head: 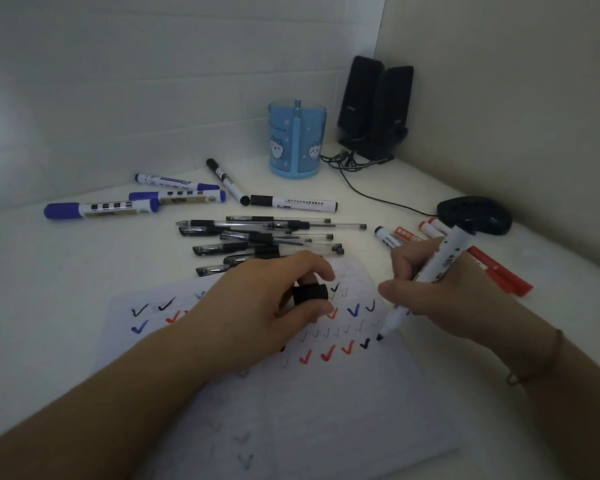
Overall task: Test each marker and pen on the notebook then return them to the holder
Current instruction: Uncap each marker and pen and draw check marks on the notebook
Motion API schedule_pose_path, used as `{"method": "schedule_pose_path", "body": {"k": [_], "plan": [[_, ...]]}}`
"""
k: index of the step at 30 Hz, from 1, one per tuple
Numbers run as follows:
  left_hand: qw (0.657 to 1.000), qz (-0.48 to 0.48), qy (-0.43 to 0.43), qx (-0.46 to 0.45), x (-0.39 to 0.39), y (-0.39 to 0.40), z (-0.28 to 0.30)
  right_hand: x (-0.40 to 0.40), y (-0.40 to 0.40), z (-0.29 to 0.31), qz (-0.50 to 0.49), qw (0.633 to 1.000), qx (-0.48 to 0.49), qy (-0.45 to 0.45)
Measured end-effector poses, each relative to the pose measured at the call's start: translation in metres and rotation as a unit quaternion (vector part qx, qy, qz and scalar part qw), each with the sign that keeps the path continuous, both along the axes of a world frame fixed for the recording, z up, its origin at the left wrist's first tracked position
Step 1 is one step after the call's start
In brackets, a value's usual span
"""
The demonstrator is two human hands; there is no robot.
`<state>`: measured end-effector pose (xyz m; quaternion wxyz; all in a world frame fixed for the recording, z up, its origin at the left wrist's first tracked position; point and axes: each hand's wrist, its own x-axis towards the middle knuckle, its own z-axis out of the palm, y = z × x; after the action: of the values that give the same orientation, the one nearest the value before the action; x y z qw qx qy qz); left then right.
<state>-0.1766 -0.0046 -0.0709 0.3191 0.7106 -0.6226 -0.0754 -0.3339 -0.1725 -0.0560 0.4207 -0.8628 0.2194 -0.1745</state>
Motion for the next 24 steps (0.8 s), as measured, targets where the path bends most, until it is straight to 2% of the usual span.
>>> {"method": "schedule_pose_path", "body": {"k": [7,9,11,13,16,21,24], "plan": [[1.0,0.006,0.031,0.0,0.0007,-0.0014,0.0017,-0.0022,-0.0024,0.0032,-0.013,0.999,-0.025,-0.015],[0.999,0.012,0.038,0.002,0.001,-0.0022,0.0016,-0.0008,-0.0024,0.0039,-0.017,0.997,0.033,-0.073],[0.999,0.021,0.047,0.001,0.0006,-0.0032,0.0015,-0.0007,-0.0023,0.0065,0.012,0.975,0.142,-0.173],[0.997,0.029,0.067,-0.007,-0.0003,-0.004,0.0019,-0.0013,-0.0029,0.008,0.066,0.952,0.194,-0.226],[0.992,0.034,0.116,-0.041,-0.0026,-0.0037,0.0022,-0.0028,-0.004,0.008,0.127,0.938,0.217,-0.237],[0.982,0.03,0.17,-0.07,-0.0059,-0.0033,0.0047,-0.0037,-0.0045,0.0052,0.132,0.942,0.209,-0.227],[0.982,0.023,0.171,-0.073,-0.0067,-0.0032,0.0047,-0.0032,-0.0027,0.0039,0.134,0.945,0.214,-0.207]]}}
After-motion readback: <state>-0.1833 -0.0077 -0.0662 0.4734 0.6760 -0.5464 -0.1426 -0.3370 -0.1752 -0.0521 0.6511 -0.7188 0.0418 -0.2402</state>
